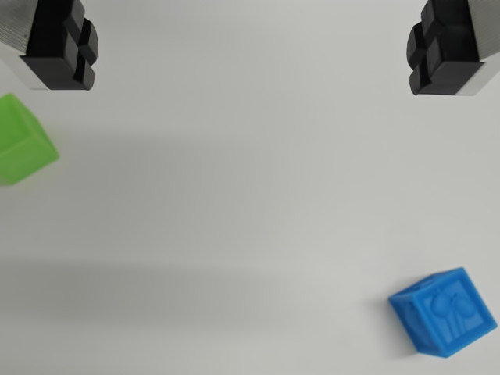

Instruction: Stack cube

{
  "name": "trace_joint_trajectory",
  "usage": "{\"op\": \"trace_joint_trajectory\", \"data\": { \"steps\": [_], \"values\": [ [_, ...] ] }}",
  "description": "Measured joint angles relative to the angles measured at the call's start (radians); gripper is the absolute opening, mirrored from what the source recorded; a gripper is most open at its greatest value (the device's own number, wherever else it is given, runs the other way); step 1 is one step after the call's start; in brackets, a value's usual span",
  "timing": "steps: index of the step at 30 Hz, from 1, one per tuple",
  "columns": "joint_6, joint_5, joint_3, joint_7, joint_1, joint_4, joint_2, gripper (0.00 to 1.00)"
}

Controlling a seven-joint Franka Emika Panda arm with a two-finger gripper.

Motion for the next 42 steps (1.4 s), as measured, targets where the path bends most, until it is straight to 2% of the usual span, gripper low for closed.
{"op": "trace_joint_trajectory", "data": {
  "steps": [15,23,42],
  "values": [
    [0.000,0.000,0.000,-0.002,0.000,0.000,0.000,1.00],
    [0.004,0.000,-0.005,-0.019,-0.001,-0.008,0.000,1.00],
    [0.060,0.000,-0.022,-0.136,-0.028,-0.069,-0.003,1.00]
  ]
}}
